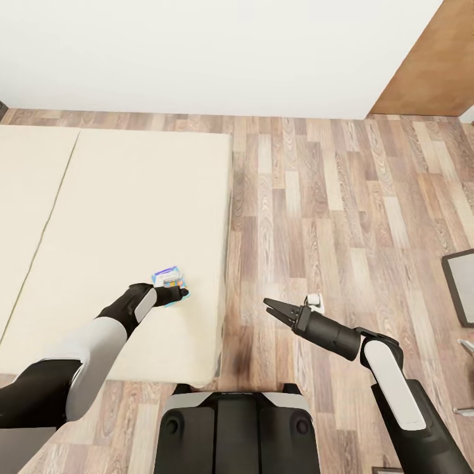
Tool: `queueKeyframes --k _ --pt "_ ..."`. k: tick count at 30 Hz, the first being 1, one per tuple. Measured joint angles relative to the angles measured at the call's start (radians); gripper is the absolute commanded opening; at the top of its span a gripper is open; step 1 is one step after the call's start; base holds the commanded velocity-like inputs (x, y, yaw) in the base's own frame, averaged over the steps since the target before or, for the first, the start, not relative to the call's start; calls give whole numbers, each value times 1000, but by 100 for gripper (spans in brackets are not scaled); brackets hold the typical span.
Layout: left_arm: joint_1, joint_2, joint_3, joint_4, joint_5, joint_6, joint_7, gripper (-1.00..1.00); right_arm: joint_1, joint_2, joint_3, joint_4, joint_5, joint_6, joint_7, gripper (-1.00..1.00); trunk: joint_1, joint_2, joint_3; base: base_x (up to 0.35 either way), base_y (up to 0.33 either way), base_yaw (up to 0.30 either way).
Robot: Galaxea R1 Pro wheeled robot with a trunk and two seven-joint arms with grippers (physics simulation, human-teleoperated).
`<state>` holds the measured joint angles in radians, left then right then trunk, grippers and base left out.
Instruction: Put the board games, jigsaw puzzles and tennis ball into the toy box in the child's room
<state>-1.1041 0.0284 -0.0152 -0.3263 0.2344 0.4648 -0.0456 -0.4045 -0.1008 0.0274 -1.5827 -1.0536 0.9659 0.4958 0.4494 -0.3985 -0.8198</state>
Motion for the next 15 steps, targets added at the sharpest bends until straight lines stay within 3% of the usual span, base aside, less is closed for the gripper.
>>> queueKeyframes --k 15 --pt "1 -11 0 1 0 5 -5 100 0 1 0 1 0 -1 -1 100 0 0 0 0 -19 0"
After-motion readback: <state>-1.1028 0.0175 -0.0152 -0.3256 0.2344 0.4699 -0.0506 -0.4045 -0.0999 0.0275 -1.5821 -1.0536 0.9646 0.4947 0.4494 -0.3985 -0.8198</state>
